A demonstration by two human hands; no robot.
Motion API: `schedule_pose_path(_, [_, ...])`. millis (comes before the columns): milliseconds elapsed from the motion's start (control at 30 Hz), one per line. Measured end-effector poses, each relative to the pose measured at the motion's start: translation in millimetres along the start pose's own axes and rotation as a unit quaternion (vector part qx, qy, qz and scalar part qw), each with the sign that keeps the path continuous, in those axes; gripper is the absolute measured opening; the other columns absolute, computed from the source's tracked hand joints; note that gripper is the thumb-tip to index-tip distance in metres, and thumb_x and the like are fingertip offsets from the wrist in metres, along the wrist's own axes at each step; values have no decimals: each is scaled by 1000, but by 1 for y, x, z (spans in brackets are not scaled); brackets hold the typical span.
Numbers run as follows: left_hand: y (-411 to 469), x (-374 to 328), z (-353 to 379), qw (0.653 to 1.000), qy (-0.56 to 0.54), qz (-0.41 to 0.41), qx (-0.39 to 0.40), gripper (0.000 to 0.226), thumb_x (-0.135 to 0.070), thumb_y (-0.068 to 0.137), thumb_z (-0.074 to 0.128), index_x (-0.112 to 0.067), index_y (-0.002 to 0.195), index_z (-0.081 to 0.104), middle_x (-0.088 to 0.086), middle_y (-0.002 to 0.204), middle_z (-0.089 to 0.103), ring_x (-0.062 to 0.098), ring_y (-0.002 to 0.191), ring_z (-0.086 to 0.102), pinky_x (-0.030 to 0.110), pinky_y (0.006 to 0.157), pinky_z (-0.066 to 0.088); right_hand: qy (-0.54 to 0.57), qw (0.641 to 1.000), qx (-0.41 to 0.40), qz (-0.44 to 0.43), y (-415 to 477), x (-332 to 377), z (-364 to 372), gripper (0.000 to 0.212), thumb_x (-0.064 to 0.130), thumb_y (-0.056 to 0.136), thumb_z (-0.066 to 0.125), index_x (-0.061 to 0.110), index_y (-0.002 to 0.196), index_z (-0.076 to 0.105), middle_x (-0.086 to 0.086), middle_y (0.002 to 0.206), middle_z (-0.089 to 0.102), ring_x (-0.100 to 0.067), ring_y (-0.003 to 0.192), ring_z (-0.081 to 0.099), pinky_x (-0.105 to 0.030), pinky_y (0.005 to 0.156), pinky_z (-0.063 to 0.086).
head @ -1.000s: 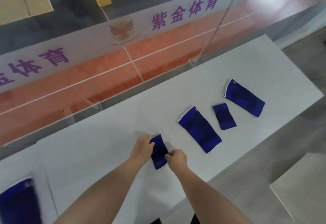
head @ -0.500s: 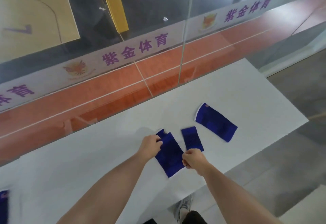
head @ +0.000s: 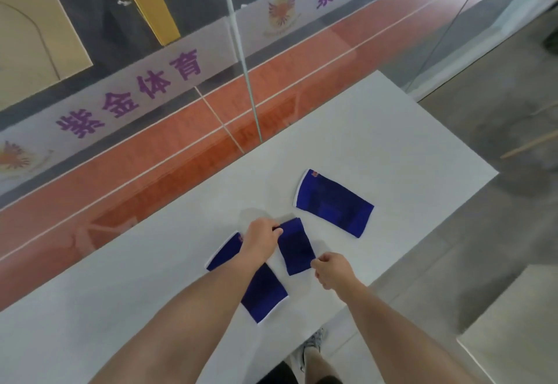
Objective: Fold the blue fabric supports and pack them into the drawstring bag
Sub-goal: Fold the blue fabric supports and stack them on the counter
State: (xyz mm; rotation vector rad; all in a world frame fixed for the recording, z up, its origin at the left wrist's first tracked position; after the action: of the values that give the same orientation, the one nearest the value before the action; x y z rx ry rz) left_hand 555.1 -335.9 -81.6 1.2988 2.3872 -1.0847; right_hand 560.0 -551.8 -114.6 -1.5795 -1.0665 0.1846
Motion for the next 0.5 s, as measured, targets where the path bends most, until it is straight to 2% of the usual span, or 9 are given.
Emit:
schedule_pose_path(200, [20,2,8,1000,22,3,-5,19,-21,97,59,-10,93,73,1,82,63,23,82,63,30,72,42,-14,999,-3,32,21,3,2,18,22,91,61,6,83,66,-8,70,61,-22,59,55,-29,55,47])
schedule_pose_path(267, [23,7,12,1000,29,2,-2,19,-23,97,58,-10,102,72,4,94,67,24,90,63,31,77,44,-23,999,-5,40,25,1,5,17,23,90,61,9,80,62,-9,71,60,-22,60,54,-29,56,47])
schedule_pose_path(333, [25,12,17,999,42,8,2,24,-25,97,58,-12,114,69,7,112,65,24,102,61,34,87,48,-37,998,-5,51,27,-3,7,17,24,90,60,10,81,60,-9,73,61,-23,61,54,-30,57,47])
schedule_pose_path(400, [26,14,21,998,64,26,-3,30,-26,97,57,-13,124,63,6,123,57,24,113,54,35,96,45,-45,997,-10,55,27,-4,7,21,30,91,61,10,95,58,-9,84,63,-24,67,59,-31,59,50])
schedule_pose_path(500, [28,13,27,994,87,61,5,35,-28,97,57,-12,128,59,6,125,53,24,117,49,35,101,44,-34,998,-42,37,23,0,9,36,42,91,64,16,111,47,-8,100,61,-27,85,67,-34,65,60])
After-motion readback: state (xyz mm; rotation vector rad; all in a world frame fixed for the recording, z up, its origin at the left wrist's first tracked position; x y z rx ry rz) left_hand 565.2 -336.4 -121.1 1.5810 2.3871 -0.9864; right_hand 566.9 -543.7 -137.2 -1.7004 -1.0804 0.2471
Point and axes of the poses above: each hand's wrist, its own y-axis towards the middle knuckle, its own z-axis out of the palm, x = y × z, the point moved 6 cm from there along y, towards the middle knuckle
